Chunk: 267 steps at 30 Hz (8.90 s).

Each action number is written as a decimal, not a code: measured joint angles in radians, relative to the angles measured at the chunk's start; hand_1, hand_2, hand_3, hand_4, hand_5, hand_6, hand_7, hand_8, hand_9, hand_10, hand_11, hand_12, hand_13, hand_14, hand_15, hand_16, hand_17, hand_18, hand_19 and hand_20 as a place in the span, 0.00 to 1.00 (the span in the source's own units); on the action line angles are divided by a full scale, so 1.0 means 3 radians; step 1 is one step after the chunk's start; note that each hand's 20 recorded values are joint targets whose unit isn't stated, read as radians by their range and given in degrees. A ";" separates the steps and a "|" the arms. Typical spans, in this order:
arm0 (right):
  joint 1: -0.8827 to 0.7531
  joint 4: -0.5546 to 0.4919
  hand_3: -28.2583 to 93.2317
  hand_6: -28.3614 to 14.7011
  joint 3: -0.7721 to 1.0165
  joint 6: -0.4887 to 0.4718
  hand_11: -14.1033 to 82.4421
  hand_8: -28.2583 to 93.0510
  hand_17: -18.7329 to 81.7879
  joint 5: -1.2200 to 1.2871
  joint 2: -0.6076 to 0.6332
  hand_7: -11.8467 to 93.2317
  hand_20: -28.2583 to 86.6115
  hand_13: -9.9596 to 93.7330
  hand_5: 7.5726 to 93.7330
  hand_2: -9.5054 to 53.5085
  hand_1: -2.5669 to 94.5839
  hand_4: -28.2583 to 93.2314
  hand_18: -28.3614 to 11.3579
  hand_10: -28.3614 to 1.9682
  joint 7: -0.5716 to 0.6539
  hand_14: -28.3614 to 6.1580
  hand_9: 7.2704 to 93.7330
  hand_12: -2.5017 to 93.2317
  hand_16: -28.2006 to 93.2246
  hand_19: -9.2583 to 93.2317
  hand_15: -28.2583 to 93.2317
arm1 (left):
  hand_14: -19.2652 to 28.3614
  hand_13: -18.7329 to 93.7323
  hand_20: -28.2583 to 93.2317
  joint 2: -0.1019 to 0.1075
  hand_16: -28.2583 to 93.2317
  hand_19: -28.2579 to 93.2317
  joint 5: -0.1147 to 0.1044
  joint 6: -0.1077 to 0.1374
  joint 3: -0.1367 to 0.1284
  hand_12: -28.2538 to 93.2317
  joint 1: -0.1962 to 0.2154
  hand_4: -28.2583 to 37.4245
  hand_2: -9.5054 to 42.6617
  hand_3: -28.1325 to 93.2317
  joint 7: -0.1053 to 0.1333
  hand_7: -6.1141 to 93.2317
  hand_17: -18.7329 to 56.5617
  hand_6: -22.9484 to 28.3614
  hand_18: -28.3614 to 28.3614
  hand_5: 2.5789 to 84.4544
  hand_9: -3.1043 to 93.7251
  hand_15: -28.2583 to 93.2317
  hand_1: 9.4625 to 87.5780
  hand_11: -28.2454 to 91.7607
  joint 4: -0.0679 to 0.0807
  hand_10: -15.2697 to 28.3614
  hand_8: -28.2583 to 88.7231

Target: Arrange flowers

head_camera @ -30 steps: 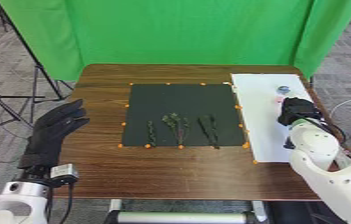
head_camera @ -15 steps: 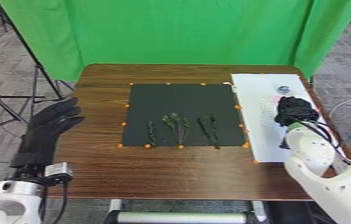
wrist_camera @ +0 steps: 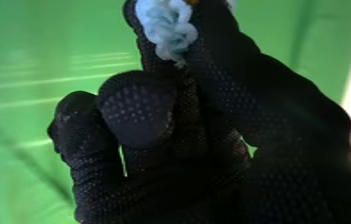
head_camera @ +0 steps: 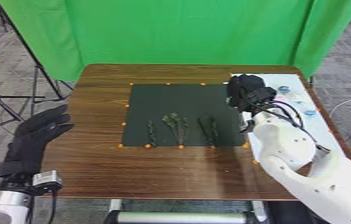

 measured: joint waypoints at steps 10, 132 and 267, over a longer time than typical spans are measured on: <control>0.0864 0.0290 0.85 0.72 -0.1035 0.0223 0.28 0.25 0.71 0.0150 -0.0674 0.44 0.59 0.86 0.79 0.00 0.63 0.00 0.36 0.77 -0.0539 0.74 0.95 0.41 0.42 1.00 0.82 | 0.91 0.37 0.32 -0.0119 0.14 0.67 -0.0114 0.0059 -0.0323 0.33 0.0449 0.07 0.22 0.91 0.0094 0.27 0.09 0.59 0.86 0.42 0.38 0.73 0.24 0.51 -0.0020 0.77 0.13; 0.0527 0.0125 0.86 0.57 -0.1062 -0.0618 0.35 0.12 0.48 -0.0582 -0.1196 0.35 0.46 0.59 0.76 0.38 0.11 0.02 0.16 0.20 -0.0833 0.27 0.58 0.20 0.37 0.97 0.83 | 0.85 0.34 0.34 -0.0310 0.12 0.64 0.0049 -0.0004 0.0260 0.30 -0.0282 0.07 0.10 0.98 -0.0058 0.30 0.09 0.55 0.83 0.40 0.33 0.73 0.19 0.54 0.0074 0.71 0.12; -0.0864 0.0693 0.94 0.54 0.1385 -0.0600 0.36 0.11 0.46 0.0668 0.0409 0.32 0.48 0.59 0.50 0.13 0.27 0.01 0.19 0.33 0.0487 0.39 0.53 0.20 0.35 0.97 0.83 | 0.91 0.36 0.32 -0.0199 0.13 0.66 -0.0020 0.0091 0.0395 0.32 -0.0269 0.10 0.22 0.91 0.0097 0.27 0.09 0.58 0.86 0.40 0.36 0.73 0.23 0.52 0.0038 0.76 0.13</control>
